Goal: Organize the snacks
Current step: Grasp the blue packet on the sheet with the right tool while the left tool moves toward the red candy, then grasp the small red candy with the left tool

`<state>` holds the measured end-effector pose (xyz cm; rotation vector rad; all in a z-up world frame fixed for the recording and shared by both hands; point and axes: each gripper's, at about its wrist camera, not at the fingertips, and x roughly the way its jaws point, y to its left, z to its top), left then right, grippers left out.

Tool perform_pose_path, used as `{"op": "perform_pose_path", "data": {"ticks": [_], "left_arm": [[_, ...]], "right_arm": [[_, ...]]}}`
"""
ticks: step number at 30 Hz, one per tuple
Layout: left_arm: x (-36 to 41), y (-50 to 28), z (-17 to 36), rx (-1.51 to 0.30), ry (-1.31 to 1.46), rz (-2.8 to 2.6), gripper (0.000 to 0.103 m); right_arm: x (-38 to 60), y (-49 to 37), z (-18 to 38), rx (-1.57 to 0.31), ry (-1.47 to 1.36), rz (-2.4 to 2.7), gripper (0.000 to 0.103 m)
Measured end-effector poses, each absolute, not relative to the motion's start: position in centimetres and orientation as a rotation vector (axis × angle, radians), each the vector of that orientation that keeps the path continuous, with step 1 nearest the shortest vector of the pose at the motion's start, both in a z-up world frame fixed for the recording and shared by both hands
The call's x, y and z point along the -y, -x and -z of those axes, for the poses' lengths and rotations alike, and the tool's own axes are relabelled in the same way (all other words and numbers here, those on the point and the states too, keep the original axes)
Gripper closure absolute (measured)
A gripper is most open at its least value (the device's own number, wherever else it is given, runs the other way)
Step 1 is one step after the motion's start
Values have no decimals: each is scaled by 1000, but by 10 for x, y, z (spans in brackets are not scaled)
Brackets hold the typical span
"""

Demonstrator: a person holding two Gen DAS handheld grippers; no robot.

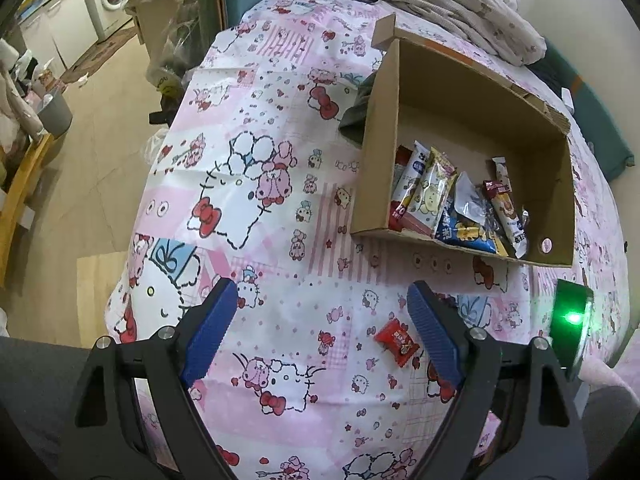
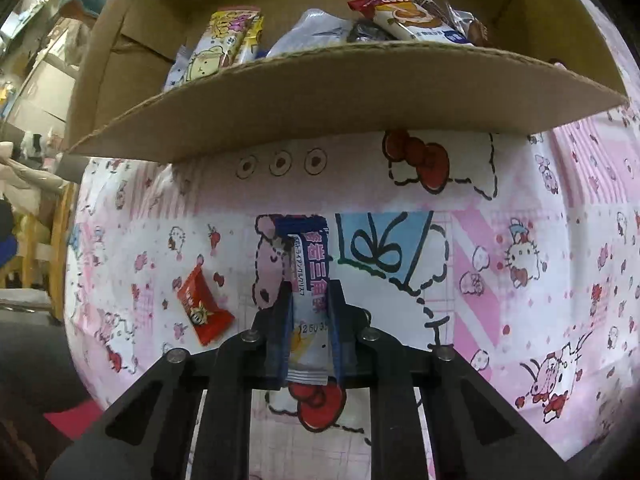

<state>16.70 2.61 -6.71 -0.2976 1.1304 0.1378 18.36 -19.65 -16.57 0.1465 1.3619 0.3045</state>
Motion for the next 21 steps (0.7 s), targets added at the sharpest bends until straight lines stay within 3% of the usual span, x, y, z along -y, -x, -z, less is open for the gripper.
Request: {"op": "perform_pose_path", "data": {"ticks": [15, 18, 21], "left_arm": [[-19, -168, 84, -1191, 345, -126, 19], [-18, -165, 92, -1225, 386, -124, 21], [-9, -165, 103, -1262, 408, -132, 29]], "right_arm": [[277, -156, 88, -1249, -430, -415, 86], [287, -152, 96, -1268, -491, -376, 86], [290, -157, 99, -1269, -500, -354, 86]]}}
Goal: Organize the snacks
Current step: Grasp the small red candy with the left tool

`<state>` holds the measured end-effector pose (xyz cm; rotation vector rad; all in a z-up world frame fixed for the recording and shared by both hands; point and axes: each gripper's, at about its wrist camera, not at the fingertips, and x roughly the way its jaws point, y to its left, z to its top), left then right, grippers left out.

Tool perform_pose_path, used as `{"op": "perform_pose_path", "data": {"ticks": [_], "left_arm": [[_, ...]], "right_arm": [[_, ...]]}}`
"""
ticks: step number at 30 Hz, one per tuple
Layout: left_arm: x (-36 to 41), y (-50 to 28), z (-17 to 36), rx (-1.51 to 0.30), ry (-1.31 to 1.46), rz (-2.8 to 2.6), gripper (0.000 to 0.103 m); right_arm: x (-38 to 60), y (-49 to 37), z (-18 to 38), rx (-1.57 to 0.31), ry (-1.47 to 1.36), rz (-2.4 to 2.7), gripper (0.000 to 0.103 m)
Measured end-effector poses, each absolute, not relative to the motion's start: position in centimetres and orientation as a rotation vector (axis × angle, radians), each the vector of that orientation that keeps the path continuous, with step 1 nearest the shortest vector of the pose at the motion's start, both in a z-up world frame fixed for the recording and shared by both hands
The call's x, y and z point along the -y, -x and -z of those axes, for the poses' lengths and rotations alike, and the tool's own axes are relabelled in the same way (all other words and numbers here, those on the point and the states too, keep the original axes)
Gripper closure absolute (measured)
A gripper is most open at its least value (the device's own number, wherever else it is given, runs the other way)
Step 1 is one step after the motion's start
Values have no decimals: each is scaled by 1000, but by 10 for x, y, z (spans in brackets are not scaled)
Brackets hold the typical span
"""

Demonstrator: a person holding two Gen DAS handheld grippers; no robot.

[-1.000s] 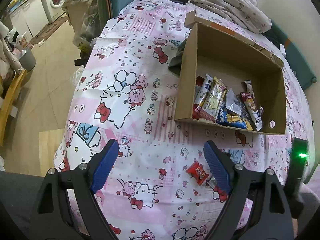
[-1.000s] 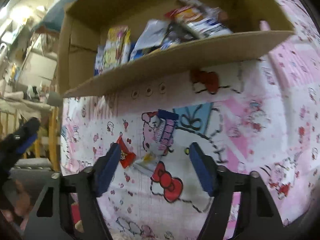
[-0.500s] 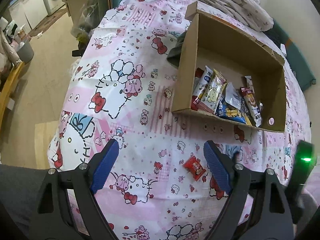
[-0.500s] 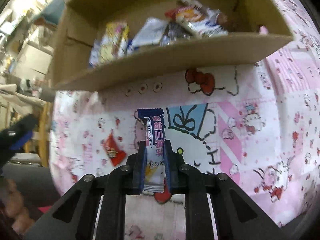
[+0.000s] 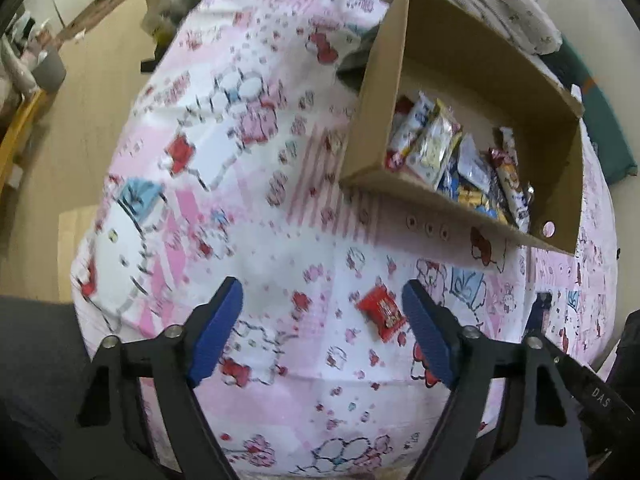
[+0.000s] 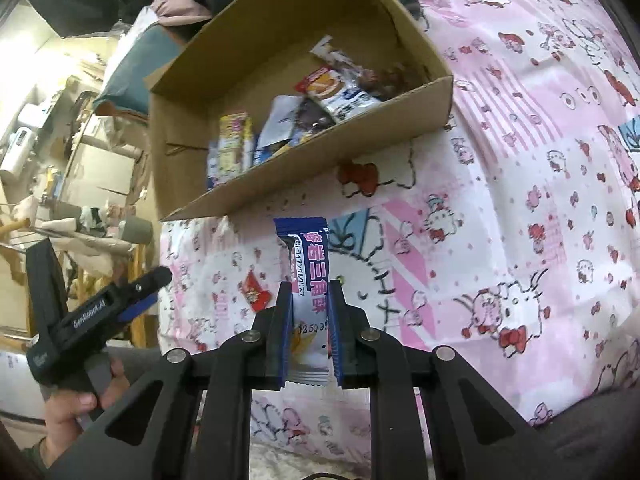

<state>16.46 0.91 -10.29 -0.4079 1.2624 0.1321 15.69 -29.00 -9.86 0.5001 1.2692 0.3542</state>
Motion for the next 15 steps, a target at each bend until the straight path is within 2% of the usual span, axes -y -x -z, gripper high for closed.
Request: {"op": "perform_pose_path", "data": {"ticks": [2, 4, 5, 15], "left_arm": [[3, -165, 114, -1295, 429, -132, 37], [17, -163, 124, -1318, 464, -119, 54], [23, -163, 130, -1336, 484, -115, 57], [61, -179, 164, -1402, 458, -192, 58]], "right_arm": [[289, -160, 99, -1264, -517, -362, 86], [284, -160, 99, -1255, -510, -366, 86], [284, -160, 99, -1253, -514, -370, 86], [295, -160, 95, -1225, -571, -374, 86]]}}
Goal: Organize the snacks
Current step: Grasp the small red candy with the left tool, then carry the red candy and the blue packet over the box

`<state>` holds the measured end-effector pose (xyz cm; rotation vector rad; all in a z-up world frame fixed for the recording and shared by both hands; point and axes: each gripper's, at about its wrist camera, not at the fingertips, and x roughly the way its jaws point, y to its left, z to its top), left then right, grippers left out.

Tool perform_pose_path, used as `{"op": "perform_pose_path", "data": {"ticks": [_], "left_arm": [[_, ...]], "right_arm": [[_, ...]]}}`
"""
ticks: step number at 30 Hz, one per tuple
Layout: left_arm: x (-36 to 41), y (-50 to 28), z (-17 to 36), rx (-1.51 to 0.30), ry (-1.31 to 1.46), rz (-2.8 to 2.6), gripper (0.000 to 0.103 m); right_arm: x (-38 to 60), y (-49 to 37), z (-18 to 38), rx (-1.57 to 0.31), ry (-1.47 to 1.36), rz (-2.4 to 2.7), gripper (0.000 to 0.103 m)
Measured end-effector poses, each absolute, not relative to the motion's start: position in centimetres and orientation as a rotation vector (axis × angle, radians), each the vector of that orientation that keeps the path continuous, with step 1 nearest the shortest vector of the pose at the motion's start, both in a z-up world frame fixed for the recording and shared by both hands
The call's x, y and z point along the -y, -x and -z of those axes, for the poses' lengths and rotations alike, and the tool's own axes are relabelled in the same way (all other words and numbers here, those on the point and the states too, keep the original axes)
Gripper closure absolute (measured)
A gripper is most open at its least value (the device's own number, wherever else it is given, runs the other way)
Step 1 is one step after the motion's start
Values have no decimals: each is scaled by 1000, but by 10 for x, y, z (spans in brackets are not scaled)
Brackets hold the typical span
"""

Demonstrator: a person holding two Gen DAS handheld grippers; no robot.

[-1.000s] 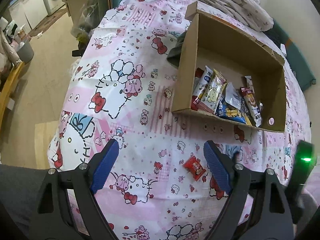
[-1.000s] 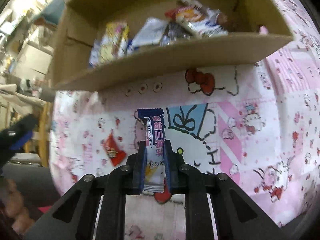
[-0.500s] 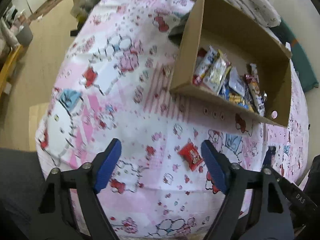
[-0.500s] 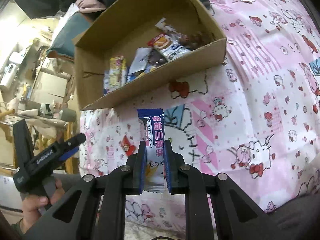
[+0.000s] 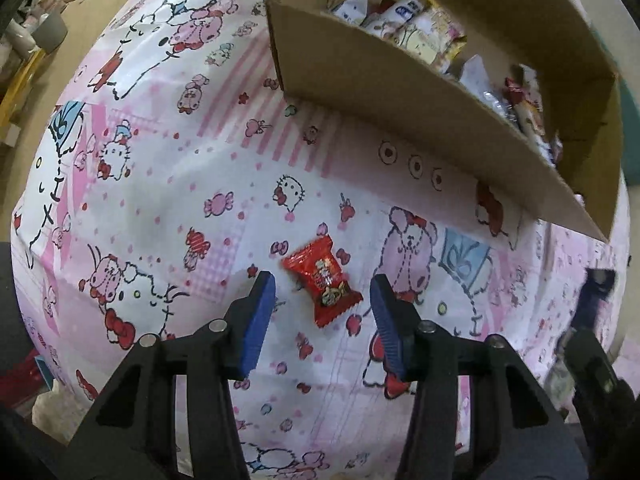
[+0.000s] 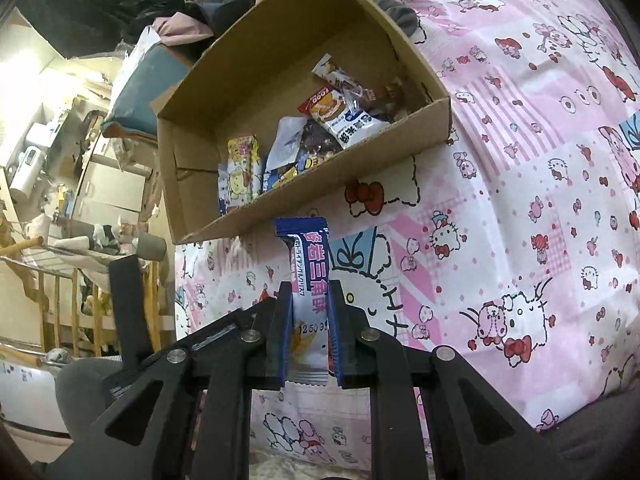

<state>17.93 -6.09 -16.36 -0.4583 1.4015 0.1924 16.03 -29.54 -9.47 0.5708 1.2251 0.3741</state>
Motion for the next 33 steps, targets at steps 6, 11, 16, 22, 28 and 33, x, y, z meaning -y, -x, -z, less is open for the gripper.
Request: {"op": "perform_pose_path", "data": {"ticks": [6, 11, 16, 22, 28, 33], "left_arm": [[76, -183, 167, -1444, 376, -146, 91], [69, -181, 157, -1427, 330, -120, 91], [50, -177, 143, -1410, 316, -90, 91], [27, -168, 114, -1351, 293, -65, 91], [9, -166, 63, -1226, 233, -24, 91], [0, -181, 26, -1147, 296, 10, 91]], "right_arm": [[292, -162, 96, -1232, -554, -374, 86], [291, -163, 94, -1225, -548, -377, 86], [286, -163, 93, -1225, -532, -383, 86], [283, -160, 89, -1213, -521, -392, 86], [288, -159, 71, -1127, -530, -411, 86], [291, -157, 56, -1056, -531, -391, 86]]}}
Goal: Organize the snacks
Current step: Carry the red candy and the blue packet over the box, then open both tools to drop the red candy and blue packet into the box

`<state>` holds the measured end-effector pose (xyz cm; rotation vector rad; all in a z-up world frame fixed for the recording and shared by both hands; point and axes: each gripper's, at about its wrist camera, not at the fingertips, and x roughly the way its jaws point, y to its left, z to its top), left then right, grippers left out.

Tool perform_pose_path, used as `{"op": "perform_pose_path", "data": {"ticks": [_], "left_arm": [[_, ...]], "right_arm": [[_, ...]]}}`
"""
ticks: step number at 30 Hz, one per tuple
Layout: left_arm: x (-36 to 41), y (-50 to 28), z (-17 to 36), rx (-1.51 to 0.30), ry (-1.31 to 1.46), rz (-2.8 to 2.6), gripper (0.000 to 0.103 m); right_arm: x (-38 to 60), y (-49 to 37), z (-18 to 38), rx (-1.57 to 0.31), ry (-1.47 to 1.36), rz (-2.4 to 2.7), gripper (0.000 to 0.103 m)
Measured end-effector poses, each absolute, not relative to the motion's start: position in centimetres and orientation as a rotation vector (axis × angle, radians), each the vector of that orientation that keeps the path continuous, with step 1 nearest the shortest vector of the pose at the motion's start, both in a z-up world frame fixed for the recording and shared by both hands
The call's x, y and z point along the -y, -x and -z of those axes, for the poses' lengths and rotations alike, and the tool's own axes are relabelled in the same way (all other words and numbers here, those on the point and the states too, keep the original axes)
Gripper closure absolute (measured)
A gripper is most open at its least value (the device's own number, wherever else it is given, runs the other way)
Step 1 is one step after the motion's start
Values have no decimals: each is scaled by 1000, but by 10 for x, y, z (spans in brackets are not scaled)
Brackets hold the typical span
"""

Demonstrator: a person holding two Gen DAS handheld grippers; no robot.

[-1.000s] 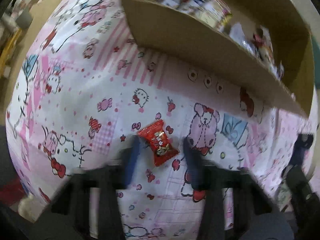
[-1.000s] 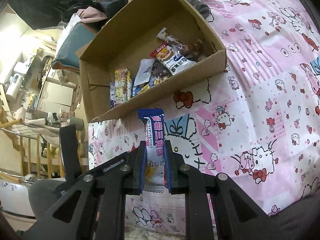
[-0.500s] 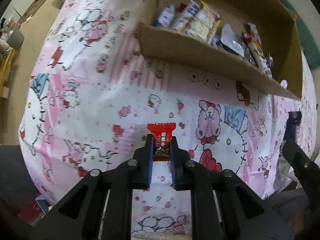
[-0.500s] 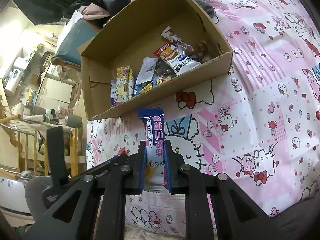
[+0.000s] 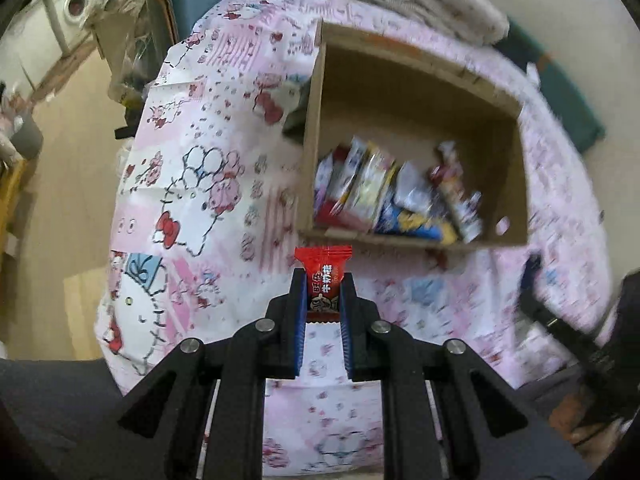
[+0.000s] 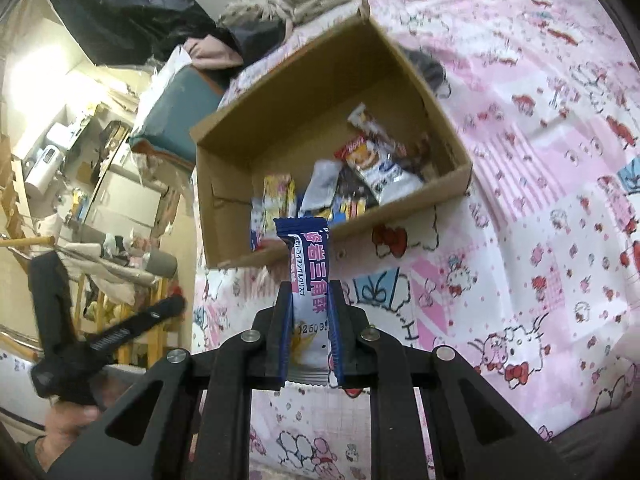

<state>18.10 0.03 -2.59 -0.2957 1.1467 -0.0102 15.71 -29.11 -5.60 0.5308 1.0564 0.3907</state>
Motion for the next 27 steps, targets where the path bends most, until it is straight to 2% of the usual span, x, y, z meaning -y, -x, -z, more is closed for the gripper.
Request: {"op": "perform_pose_path", "data": {"ticks": [8, 19, 27], "left_arm": [[18, -209, -7, -1039, 225, 56, 91], [39, -250, 15, -1071, 188, 88, 91], [57, -281, 31, -1063, 118, 103, 91]], "right_arm": [[310, -174, 30, -926, -588, -394, 86], [323, -230, 27, -910, -537, -352, 86], [324, -264, 47, -955, -471, -300, 86]]}}
